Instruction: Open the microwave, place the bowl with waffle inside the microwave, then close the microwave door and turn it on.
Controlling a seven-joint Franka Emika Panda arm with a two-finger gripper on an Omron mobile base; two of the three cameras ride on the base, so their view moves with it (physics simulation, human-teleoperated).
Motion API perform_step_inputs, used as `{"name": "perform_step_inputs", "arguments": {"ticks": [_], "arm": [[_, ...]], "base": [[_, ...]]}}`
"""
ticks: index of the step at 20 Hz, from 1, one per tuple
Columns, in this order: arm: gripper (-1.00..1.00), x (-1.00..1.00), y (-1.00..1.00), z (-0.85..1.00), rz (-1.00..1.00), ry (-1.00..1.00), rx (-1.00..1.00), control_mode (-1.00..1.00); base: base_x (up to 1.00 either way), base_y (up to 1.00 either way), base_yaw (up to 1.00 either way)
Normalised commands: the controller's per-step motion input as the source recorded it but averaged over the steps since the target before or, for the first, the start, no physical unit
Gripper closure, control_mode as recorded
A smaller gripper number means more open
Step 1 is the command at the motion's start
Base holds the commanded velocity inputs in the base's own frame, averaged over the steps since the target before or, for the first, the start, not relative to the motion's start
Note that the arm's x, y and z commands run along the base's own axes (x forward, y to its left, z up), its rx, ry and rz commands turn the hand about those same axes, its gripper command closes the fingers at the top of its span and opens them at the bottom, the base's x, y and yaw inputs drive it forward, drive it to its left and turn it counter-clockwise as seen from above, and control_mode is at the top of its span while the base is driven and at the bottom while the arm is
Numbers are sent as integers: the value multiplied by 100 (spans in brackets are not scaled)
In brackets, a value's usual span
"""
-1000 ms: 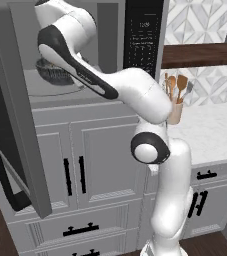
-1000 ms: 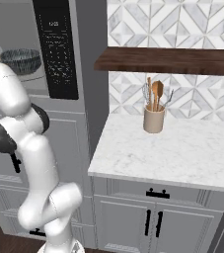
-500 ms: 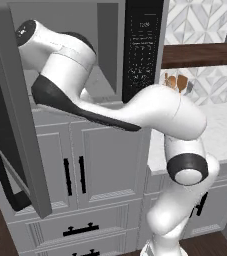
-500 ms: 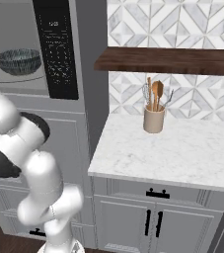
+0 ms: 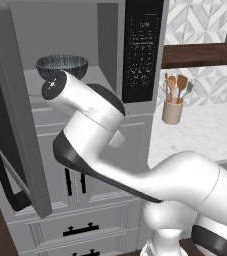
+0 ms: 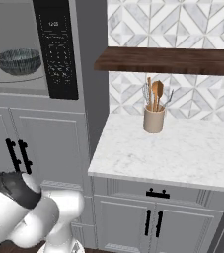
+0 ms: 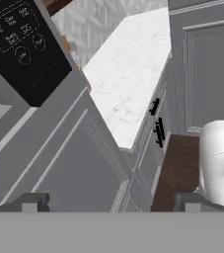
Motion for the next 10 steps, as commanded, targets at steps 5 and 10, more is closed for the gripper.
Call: {"name": "perform_step_inputs", "arguments": {"ticks": [5,10], "arm": [[-100,-64,-39,-100,29,-18,0,-100],[-100,-7,44,-100,29,-34,-4,-100]], "base": [[0,0,0],[0,0,0]]}}
